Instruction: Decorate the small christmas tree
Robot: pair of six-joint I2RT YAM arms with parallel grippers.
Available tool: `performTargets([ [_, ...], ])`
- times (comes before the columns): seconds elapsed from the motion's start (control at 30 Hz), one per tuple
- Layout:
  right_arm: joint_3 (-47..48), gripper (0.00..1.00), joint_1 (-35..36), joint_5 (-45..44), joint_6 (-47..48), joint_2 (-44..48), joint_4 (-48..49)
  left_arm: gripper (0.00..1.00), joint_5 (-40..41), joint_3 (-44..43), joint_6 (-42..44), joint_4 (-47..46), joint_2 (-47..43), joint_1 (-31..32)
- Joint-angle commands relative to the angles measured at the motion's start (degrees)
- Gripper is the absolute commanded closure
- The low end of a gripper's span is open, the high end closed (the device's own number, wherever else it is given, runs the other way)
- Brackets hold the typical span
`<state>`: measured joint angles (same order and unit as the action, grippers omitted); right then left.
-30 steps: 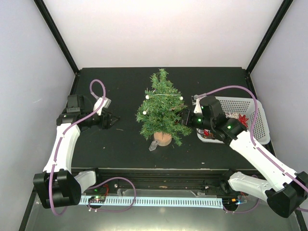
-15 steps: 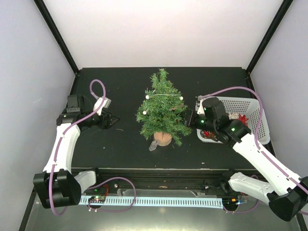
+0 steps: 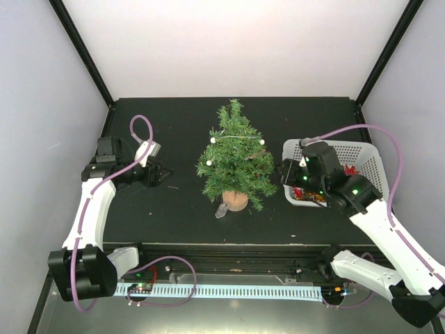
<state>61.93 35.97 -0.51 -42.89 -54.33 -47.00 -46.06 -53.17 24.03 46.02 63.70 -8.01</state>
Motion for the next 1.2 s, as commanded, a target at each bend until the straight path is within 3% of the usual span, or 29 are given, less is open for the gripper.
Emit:
performTargets([
  [0.0, 5.03, 0.52, 0.09, -14.94, 2.16, 1.71, -14.57, 0.38, 0.96, -3.96, 1.55, 1.67, -0.51, 0.25],
  [0.13, 4.56, 0.52, -3.16, -19.66, 1.41, -0.61, -18.34, 0.37, 0.85, -6.11, 1.92, 2.42, 1.05, 0.44],
  [0.43, 0.52, 0.48, -25.84, -6.81, 1.38, -11.78, -9.1, 0.37, 4.85, -8.61, 2.06, 0.14, 7.84, 1.38],
  [0.6, -0.12, 0.34, -34.41, -3.96, -2.81, -18.72, -3.38, 0.37, 5.17, -10.42, 2.19, -0.23, 11.97, 2.0],
  [0.77, 1.91, 0.14, -39.0, -3.32, -4.53, -28.33, -0.97, 0.37, 4.96, -11.18, 1.88, -0.4, 14.25, 2.75],
  [1.17, 5.29, 0.14, -44.59, -2.06, -4.49, -43.41, 4.33, 0.37, 3.42, -10.18, 2.2, -1.37, 15.84, 3.0],
])
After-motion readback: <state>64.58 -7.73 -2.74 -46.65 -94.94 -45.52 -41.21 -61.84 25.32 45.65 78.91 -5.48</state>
